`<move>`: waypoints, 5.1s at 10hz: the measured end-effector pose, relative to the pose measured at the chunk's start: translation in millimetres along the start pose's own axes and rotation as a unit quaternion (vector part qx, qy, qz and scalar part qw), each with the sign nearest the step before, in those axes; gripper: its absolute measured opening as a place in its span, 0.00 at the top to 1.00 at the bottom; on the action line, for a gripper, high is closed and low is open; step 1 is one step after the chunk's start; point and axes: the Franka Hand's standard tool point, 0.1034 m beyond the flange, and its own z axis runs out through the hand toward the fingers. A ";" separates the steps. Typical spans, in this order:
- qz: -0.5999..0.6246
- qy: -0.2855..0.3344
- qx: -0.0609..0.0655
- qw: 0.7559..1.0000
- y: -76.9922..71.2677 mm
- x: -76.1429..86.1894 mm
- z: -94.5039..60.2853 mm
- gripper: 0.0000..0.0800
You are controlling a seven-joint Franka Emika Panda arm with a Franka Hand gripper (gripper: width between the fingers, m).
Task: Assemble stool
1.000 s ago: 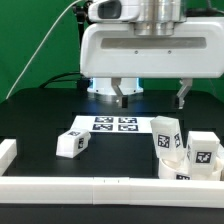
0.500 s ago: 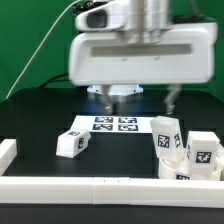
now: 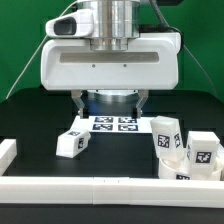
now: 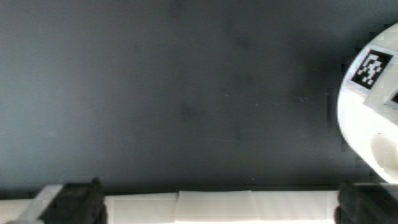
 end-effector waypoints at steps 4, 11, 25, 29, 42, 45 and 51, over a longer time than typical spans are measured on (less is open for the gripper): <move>0.043 -0.027 -0.003 0.999 68.0 -33.9 15.0 0.19; 0.133 -0.075 0.008 0.988 94.3 -47.8 23.1 0.19; 0.235 -0.408 0.133 0.872 80.1 -86.7 60.6 0.19; 0.212 -0.474 0.146 0.842 79.1 -91.7 78.6 0.19; 0.162 -0.422 0.145 0.880 17.0 -61.4 -11.0 0.58; 0.165 -0.405 0.142 0.888 19.8 -57.1 -3.5 0.58; 0.170 -0.208 0.110 0.957 -2.9 -30.6 -33.0 0.58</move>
Offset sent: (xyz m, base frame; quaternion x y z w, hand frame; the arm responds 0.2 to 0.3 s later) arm -0.0525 -0.0766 -0.0225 0.0333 -0.0595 0.0957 0.9931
